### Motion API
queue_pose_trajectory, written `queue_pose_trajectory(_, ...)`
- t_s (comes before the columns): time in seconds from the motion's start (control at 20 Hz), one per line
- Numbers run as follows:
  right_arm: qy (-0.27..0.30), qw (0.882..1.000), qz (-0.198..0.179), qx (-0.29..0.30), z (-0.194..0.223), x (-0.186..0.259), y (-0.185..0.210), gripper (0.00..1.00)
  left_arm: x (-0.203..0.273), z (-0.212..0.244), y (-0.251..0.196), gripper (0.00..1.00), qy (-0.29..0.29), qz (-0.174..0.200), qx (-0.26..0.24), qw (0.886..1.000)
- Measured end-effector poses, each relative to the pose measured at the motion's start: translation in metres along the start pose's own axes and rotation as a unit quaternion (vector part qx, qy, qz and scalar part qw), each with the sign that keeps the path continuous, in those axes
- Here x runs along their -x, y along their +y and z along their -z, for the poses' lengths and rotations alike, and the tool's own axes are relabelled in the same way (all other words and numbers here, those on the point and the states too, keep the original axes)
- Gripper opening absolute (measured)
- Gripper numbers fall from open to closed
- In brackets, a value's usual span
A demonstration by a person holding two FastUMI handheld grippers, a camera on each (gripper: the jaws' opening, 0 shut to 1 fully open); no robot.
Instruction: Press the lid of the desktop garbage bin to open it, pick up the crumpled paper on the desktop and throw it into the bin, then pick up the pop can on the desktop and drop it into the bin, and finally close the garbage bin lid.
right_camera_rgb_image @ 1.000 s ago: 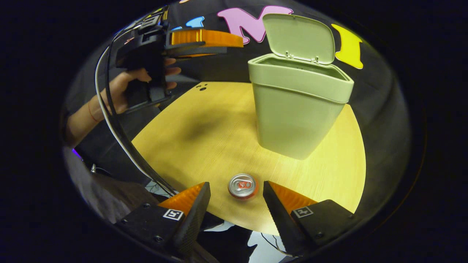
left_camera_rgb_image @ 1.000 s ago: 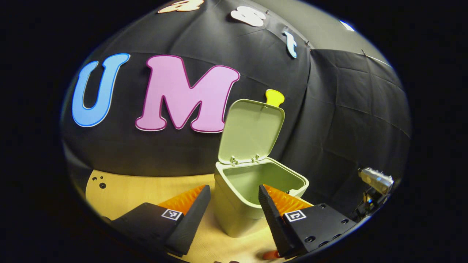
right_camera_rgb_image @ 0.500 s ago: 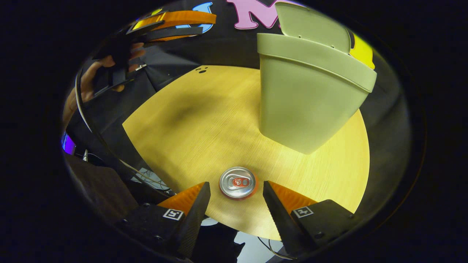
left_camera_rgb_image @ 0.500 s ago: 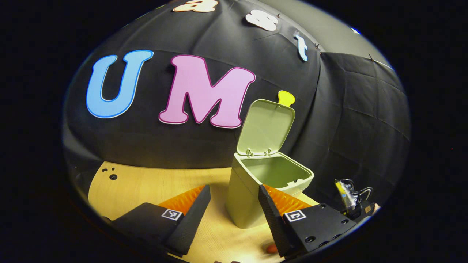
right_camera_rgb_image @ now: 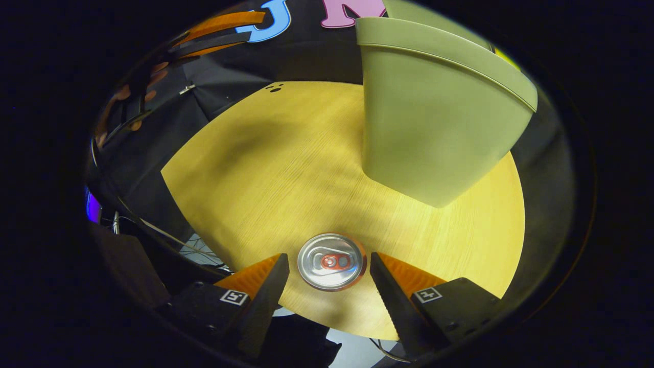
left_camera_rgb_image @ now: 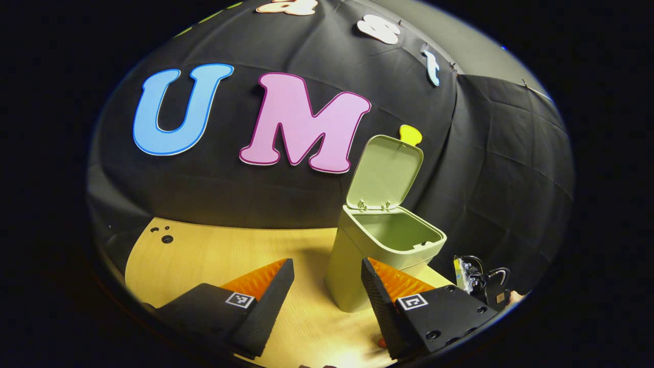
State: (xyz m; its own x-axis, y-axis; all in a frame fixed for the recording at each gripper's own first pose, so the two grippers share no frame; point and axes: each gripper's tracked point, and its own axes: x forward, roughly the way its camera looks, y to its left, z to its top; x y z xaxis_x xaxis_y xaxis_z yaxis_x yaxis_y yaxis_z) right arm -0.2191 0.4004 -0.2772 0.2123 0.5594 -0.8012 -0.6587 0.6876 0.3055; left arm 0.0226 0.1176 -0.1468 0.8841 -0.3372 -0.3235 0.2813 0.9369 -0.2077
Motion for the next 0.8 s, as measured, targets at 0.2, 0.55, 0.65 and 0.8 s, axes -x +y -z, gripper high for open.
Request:
queue_pose_trajectory(0.2, 0.002, 1.0, -0.006, -0.007, 0.001, -0.003, 0.002, 0.99, -0.001, 0.001, 0.004, 0.87, 0.002, -0.003, 0.003, 1.0)
queue_pose_trajectory(0.55, 0.023, 0.999, -0.023, -0.002, 0.004, -0.008, 0.007, 0.87, -0.004, 0.004, 0.011, 0.86, 0.004, -0.008, 0.001, 1.0)
queue_pose_trajectory(0.65, 0.024, 0.999, -0.037, -0.004, 0.0, -0.007, 0.009, 0.86, -0.004, 0.005, 0.015, 0.86, 0.006, -0.011, 0.004, 1.0)
queue_pose_trajectory(0.8, 0.011, 1.0, -0.026, -0.011, -0.003, -0.007, 0.007, 0.86, -0.005, 0.008, 0.019, 0.87, 0.009, -0.013, 0.007, 1.0)
